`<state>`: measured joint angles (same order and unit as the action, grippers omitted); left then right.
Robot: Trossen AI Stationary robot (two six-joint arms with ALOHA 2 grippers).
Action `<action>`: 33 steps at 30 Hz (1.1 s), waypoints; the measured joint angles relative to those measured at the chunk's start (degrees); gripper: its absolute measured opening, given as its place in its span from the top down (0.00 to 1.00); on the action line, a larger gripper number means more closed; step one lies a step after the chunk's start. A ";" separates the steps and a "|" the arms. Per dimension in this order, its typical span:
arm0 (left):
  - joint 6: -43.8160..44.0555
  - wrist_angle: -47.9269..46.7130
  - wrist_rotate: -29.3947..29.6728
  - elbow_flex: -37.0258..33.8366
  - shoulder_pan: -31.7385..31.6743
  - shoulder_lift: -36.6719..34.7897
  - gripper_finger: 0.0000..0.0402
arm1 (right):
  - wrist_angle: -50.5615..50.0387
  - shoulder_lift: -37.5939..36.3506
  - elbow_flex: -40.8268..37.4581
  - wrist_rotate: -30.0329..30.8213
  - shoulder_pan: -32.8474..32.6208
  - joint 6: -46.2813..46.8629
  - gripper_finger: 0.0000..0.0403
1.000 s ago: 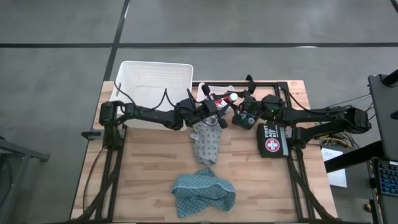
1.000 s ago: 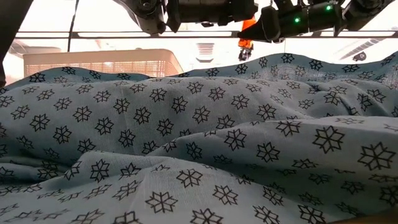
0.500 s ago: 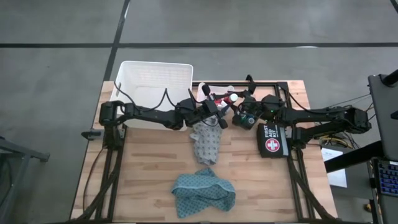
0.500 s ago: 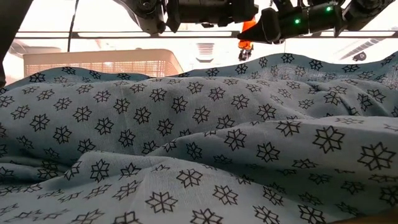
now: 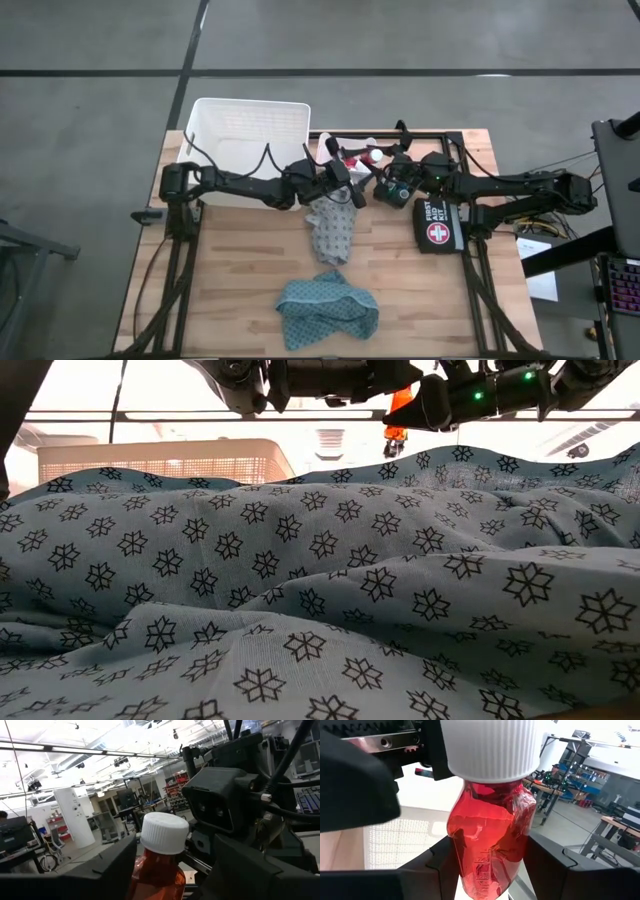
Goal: Pick & Place Medicine items
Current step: Put the red medicine bottle into the small white bin
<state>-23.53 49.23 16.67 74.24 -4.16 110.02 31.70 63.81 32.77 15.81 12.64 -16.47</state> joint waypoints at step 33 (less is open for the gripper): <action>7.30 -59.97 21.23 -0.99 7.23 -27.38 0.20 | -7.69 0.00 -0.24 5.86 0.14 4.94 0.55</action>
<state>-16.24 -10.73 37.90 73.25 3.07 82.64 24.01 63.81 32.53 21.67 12.79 -11.53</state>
